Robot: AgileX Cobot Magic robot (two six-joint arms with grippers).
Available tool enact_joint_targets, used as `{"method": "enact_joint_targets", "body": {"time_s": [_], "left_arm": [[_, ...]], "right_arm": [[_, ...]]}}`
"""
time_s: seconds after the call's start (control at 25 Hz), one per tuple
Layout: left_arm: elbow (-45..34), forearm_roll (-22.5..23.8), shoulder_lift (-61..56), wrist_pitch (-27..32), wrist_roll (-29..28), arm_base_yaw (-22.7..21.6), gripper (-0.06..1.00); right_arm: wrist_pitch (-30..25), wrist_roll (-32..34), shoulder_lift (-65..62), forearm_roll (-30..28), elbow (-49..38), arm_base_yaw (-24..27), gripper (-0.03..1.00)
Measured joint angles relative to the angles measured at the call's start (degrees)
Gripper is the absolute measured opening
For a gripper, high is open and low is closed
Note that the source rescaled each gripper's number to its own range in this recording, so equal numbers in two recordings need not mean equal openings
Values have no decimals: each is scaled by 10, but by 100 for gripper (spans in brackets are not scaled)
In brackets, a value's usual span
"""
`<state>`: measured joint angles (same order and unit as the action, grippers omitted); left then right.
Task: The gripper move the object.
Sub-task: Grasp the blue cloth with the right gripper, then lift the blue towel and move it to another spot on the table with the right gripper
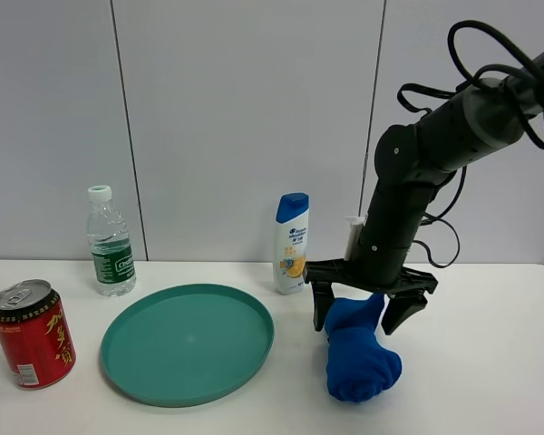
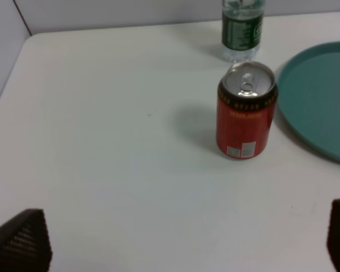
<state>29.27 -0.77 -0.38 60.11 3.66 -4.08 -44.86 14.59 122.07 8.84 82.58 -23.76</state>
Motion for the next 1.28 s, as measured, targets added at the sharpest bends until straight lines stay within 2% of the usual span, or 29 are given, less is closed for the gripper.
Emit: {"method": "enact_joint_targets", "body": {"time_s": [0.12,0.32,0.64,0.72,0.8,0.88,1.04,1.28], "left_arm": [[0,0,0,0,0,0,100],[0,0,0,0,0,0,100],[0,0,0,0,0,0,100],[0,0,0,0,0,0,100],[0,0,0,0,0,0,100],[0,0,0,0,0,0,100],[0,0,0,0,0,0,100],[0,0,0,0,0,0,100]], "right_arm": [[1,0,13,-9,1,0,92],[18,0,23,-11,1,0,83],[28,0,34,-16,1,0,77],[28,0,34,-17,2,0,64],[28,0,35,-16,2,0,37],[28,0,35,-16,2,0,2],[7,-7,35,-14,9,0,0],[-127,-99,18,15,82,-27,0]]}}
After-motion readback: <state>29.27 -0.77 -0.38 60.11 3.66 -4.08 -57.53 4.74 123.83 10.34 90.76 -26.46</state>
